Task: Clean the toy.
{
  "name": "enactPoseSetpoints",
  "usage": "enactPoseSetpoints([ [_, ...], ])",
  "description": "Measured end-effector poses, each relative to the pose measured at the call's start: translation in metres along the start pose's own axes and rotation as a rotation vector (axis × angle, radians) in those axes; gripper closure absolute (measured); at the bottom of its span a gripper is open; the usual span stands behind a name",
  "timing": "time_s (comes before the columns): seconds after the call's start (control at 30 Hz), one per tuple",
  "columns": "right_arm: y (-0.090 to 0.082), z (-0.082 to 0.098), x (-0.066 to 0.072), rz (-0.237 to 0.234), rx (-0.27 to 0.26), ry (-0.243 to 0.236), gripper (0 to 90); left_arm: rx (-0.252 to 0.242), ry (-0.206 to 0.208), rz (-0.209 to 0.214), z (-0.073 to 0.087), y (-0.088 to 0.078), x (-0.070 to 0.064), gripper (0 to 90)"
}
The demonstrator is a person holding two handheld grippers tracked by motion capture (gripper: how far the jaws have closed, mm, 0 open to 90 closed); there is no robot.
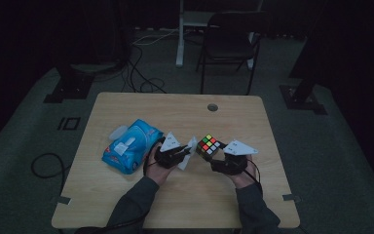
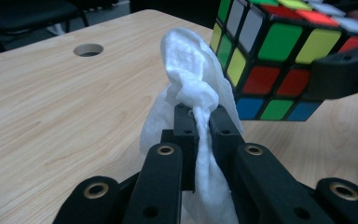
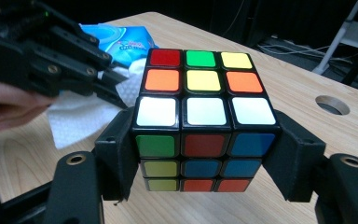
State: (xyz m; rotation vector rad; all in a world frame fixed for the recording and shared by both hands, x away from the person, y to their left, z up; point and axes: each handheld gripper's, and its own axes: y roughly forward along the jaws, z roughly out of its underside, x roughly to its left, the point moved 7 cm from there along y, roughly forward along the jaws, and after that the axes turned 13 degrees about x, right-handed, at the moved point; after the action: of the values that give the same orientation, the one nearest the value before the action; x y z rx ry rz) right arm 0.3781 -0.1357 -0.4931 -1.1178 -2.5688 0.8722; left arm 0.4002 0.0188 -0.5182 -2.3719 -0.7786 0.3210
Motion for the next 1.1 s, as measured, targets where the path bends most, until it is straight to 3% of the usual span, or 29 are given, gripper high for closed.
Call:
enactPoseSetpoints([
  [0.1,0.0,-0.003,-0.001,-0.008,0.004,0.004,34.6,-0.002,0.011,-0.03,0.002,0.001,-0.002,85.6],
  [0.67,0.0,-0.018,-0.002,-0.039,0.013,0.031,34.6,-0.027,0.031,-0.114,0.009,0.007,-0.008,85.6],
  [1.1,0.012,-0.027,0.002,-0.076,0.038,0.067,34.6,-0.036,0.036,-0.109,0.011,0.009,-0.013,85.4],
])
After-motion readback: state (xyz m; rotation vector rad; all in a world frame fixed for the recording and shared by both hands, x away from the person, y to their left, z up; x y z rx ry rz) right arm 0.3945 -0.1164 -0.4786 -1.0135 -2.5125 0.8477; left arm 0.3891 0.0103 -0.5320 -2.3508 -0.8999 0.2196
